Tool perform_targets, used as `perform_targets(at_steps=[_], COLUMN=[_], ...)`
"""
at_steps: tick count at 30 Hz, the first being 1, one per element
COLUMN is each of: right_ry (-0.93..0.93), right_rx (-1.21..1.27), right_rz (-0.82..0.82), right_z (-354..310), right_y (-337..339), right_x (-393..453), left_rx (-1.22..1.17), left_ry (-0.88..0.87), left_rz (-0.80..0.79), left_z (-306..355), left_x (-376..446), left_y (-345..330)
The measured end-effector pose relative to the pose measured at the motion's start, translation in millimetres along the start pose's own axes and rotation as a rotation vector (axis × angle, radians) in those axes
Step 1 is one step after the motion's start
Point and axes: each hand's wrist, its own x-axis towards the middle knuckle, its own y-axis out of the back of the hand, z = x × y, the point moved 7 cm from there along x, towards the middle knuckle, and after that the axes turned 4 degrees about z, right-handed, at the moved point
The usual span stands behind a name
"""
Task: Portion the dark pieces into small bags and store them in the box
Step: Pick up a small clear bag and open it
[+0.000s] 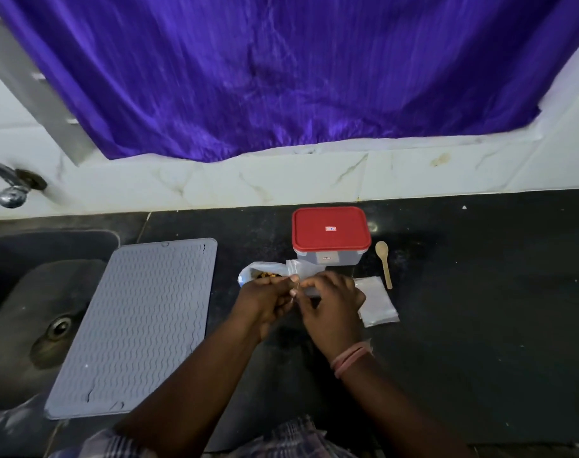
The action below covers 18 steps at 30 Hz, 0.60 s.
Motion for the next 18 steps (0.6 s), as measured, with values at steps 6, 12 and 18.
perform_targets(at_steps=[6,12,18], right_ry=[0.021,0.148,0.095], right_rx=[-0.050,0.003,0.220], right_rz=[-0.035,-0.209,-0.310], right_z=[-16,-21,-13], right_y=[0,-4,-16], right_x=[-2,3,7], left_rx=[-0.003,0.056,-0.001], left_ry=[0.044,0.107,0.181], left_rz=[-0.080,-0.132,-0.105], left_z=[0,0,-11], left_x=[-1,-3,1], left_y=[9,3,6])
